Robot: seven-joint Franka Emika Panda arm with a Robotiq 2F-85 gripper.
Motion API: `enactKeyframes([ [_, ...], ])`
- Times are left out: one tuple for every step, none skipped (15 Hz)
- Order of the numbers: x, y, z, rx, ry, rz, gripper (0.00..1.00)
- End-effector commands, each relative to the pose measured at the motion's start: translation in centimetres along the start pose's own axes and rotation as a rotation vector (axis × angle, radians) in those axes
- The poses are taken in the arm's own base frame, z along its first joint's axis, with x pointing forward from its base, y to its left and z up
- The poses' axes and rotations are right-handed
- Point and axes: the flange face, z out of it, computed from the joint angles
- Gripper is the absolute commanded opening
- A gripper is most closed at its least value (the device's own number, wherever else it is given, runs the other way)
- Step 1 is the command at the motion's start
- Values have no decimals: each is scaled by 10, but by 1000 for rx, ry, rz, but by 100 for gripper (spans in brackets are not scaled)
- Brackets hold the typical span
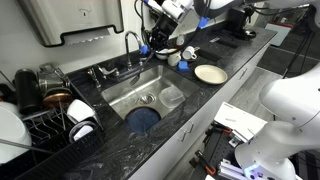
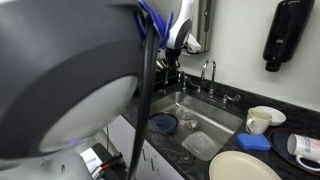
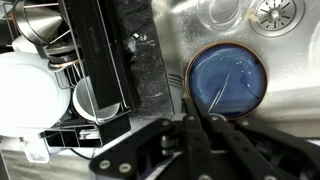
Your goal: Remove the silver fork from the glass in the sink and put it on the dishrack
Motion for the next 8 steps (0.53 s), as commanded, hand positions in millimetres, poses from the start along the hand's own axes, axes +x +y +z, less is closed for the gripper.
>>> enactKeyframes([
  [13, 15, -5, -58, 43, -83, 1],
  [18, 23, -9, -73, 53, -111, 1],
  [23, 31, -12, -81, 62, -136, 1],
  [30, 41, -14, -85, 72, -165, 1],
  [36, 49, -17, -93, 87, -190, 1],
  [43, 57, -21, -97, 98, -213, 1],
  [50, 65, -23, -102, 112, -238, 1],
  [56, 73, -24, -107, 128, -256, 1],
])
